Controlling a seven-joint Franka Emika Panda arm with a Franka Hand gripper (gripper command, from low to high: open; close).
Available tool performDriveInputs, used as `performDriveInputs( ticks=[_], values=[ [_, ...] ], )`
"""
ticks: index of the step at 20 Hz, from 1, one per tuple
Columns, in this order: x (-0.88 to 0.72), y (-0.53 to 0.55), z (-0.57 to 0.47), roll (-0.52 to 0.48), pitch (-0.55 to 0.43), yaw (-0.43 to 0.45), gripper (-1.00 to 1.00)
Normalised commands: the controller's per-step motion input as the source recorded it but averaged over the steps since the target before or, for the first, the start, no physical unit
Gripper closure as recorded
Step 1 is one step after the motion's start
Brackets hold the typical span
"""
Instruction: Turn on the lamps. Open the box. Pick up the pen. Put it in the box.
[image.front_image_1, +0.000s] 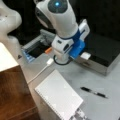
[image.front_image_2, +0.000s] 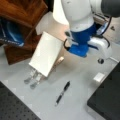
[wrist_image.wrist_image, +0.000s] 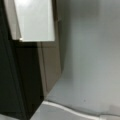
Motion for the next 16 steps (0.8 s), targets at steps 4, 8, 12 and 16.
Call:
performDriveInputs(
  ticks=[4,8,12,16],
  values=[
    [0.07,0.05,-0.21,0.219,0.048,0.021,-1.0],
    [0.09,0.05,-0.1,0.318,-0.076,-0.007,-1.0],
    [0.06,-0.02,-0.09,0.294,-0.105,-0.063,-1.0],
    [0.05,-0.05,-0.16,0.224,-0.12,-0.068,-1.0]
  ],
)
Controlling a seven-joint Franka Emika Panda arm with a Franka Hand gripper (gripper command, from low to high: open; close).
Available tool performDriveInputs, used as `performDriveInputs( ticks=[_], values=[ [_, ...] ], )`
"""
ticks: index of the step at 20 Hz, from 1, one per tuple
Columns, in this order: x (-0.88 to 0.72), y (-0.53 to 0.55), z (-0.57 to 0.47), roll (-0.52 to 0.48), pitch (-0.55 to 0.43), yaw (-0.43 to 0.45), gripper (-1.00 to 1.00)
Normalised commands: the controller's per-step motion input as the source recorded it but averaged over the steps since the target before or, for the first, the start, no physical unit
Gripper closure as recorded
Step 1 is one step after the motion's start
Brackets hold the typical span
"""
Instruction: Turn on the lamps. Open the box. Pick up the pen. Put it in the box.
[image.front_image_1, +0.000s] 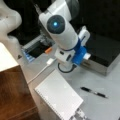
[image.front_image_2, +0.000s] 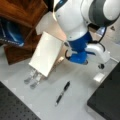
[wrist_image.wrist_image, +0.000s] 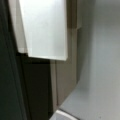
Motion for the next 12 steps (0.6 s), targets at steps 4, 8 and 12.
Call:
performDriveInputs(
  ticks=[4,8,12],
  values=[
    [0.04,-0.03,-0.19,0.223,-0.118,-0.059,-1.0],
    [0.04,0.02,-0.2,0.26,-0.122,-0.086,-1.0],
    [0.04,0.05,-0.18,0.28,-0.114,-0.095,-1.0]
  ],
)
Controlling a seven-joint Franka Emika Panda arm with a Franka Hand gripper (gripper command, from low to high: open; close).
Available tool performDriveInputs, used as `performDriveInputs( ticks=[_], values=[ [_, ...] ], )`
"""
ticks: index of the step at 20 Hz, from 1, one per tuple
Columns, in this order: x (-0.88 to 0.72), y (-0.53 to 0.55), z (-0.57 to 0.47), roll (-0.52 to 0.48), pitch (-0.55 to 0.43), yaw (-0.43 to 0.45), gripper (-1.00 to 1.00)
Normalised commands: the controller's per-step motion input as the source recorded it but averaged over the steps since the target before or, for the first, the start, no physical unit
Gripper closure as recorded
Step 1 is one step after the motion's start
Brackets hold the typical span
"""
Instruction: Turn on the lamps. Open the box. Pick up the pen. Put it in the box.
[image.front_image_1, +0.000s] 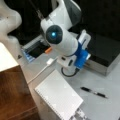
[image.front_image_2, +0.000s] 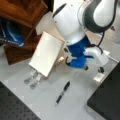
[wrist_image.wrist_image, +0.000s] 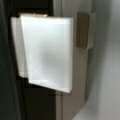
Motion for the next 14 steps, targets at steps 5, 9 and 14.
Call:
performDriveInputs(
  ticks=[5,9,14],
  values=[
    [0.01,0.02,-0.11,0.306,-0.072,-0.052,-1.0],
    [0.0,0.02,-0.13,0.312,-0.07,-0.057,-1.0],
    [-0.01,0.07,-0.19,0.281,-0.097,-0.058,-1.0]
  ],
)
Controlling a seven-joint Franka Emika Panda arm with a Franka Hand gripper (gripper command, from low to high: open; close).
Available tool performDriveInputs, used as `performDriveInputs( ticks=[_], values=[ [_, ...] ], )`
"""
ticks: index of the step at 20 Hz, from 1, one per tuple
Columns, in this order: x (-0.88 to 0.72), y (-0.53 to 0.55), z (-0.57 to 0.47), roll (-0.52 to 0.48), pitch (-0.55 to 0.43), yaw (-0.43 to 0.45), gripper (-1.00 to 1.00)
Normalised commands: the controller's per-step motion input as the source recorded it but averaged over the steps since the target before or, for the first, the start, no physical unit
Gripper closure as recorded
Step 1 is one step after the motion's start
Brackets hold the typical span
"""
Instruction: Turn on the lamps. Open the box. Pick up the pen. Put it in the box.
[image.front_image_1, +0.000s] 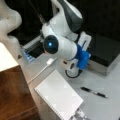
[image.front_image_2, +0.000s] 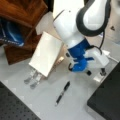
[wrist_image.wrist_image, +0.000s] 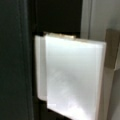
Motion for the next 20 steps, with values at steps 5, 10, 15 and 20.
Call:
performDriveInputs(
  ticks=[5,10,15,20],
  values=[
    [-0.04,0.05,-0.15,0.225,-0.076,-0.055,-1.0],
    [-0.07,0.04,-0.08,0.178,-0.058,-0.066,-1.0],
    [-0.1,0.04,-0.09,0.164,-0.073,-0.079,-1.0],
    [-0.12,0.06,-0.12,0.163,-0.095,-0.096,-1.0]
  ],
)
